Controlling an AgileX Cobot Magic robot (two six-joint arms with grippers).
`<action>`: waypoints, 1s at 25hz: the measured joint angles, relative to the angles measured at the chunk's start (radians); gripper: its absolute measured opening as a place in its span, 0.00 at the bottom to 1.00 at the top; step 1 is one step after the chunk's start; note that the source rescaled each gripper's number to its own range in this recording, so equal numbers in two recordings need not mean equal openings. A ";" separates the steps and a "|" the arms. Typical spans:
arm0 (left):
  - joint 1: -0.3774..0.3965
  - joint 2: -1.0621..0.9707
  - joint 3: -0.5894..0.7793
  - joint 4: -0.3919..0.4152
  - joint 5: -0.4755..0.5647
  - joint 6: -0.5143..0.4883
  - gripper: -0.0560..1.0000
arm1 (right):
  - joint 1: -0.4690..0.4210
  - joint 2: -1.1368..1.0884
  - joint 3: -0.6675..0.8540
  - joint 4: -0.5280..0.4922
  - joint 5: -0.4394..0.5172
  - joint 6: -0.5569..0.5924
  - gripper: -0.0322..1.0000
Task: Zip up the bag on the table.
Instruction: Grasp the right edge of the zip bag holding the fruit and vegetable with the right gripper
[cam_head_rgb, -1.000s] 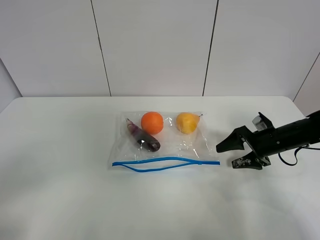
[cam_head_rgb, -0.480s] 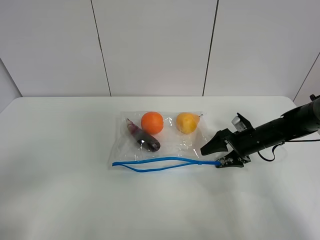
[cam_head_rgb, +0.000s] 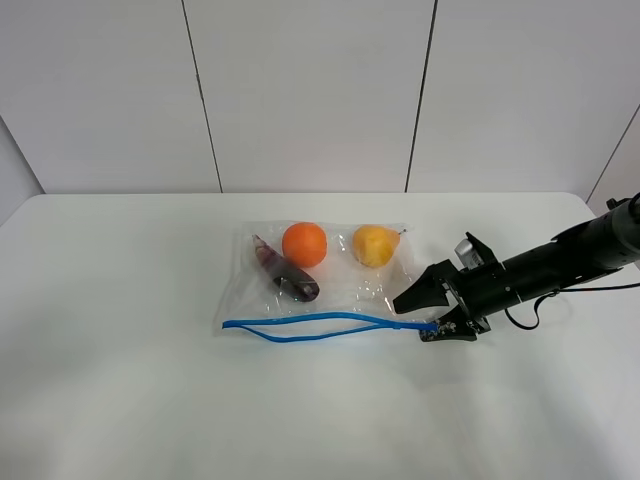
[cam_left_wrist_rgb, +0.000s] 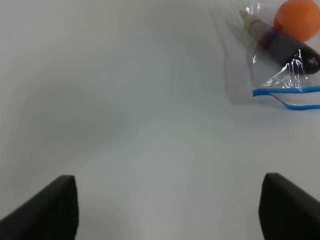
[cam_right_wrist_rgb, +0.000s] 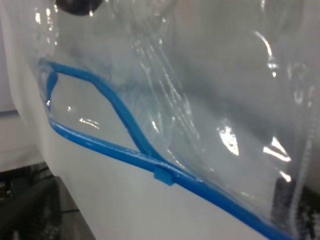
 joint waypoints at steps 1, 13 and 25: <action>0.000 0.000 0.000 0.000 0.000 0.000 1.00 | 0.000 0.002 0.000 0.000 -0.001 -0.001 0.90; 0.000 0.000 0.000 0.000 0.000 0.000 1.00 | 0.002 0.010 0.000 -0.032 -0.024 -0.008 0.40; 0.000 0.000 0.000 0.000 0.000 0.000 1.00 | 0.002 0.010 0.000 -0.042 -0.005 -0.023 0.04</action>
